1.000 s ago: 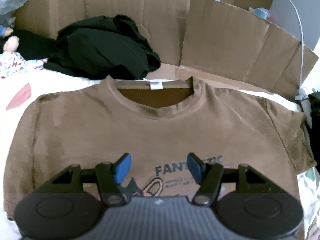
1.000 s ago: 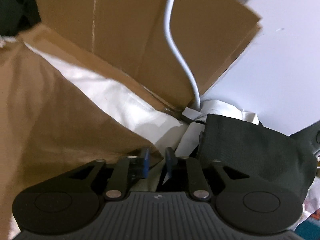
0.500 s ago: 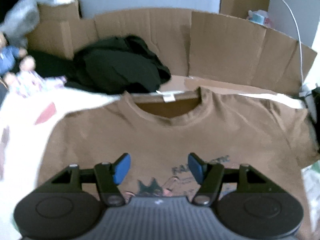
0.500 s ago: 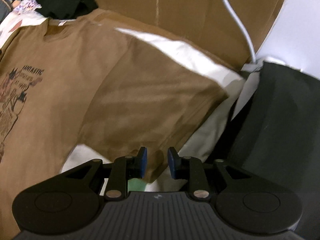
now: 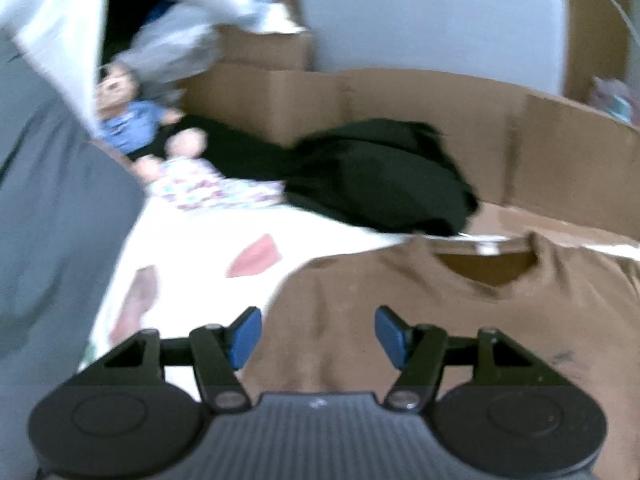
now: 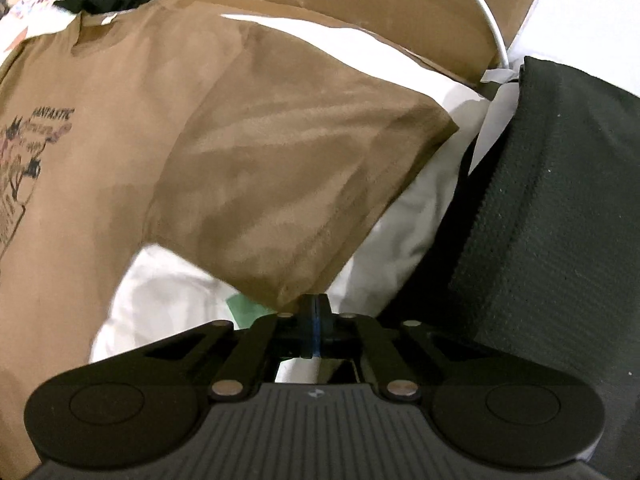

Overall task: Fold clothes
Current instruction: 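Withdraw the left gripper from the shirt while the right gripper presses the sleeve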

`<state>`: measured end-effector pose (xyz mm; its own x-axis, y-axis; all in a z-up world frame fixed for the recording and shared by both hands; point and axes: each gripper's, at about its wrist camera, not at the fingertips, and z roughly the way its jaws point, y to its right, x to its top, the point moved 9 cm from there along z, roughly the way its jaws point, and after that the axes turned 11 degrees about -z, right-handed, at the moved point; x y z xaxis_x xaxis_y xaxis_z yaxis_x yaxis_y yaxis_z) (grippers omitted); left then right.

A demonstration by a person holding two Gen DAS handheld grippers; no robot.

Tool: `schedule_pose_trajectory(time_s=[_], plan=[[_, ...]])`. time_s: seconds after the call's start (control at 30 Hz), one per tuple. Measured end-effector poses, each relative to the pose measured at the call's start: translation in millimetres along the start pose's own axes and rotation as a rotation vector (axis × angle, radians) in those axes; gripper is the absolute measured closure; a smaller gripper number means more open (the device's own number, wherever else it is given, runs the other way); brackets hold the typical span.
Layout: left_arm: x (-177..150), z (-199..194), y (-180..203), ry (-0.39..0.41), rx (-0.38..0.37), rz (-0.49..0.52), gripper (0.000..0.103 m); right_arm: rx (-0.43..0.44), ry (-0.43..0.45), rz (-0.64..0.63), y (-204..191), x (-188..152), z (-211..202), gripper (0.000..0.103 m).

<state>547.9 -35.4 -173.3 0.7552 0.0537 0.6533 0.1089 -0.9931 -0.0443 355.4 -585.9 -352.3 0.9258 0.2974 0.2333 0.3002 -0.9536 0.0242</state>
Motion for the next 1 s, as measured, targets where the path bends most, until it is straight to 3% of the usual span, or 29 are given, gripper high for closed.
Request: schedule_pose_trajectory(time_s=[0.1, 0.2, 0.27, 0.3, 0.5, 0.53, 0.57, 0.63, 1.0], plan=[[-1, -2, -31, -0.004, 0.032, -0.049, 0.037, 0.008, 0.008, 0.011, 0, -1, -7, 0.103], [-8, -4, -54, -0.015, 0.057, -0.071, 0.037, 0.039, 0.032, 0.066, 1, 9, -15, 0.096], [-14, -5, -67, -0.027, 0.072, -0.079, 0.037, 0.038, 0.034, 0.081, 1, 14, -14, 0.072], [-15, -5, -71, -0.031, 0.074, -0.079, 0.037, 0.038, 0.029, 0.094, 0, 16, -11, 0.07], [-20, -11, -92, -0.038, 0.084, -0.081, 0.037, 0.06, -0.017, 0.197, 1, 16, 6, 0.071], [-21, -12, -95, -0.039, 0.085, -0.084, 0.037, 0.06, -0.027, 0.215, 2, 14, 10, 0.076], [-21, -12, -98, -0.038, 0.088, -0.085, 0.037, 0.061, -0.025, 0.216, 3, 15, 11, 0.088], [-25, -13, -102, -0.04, 0.089, -0.091, 0.037, 0.065, -0.009, 0.213, 4, 15, 11, 0.098], [-50, -7, -106, -0.067, 0.078, -0.101, 0.037, 0.063, -0.017, 0.114, -4, -1, -4, 0.099]])
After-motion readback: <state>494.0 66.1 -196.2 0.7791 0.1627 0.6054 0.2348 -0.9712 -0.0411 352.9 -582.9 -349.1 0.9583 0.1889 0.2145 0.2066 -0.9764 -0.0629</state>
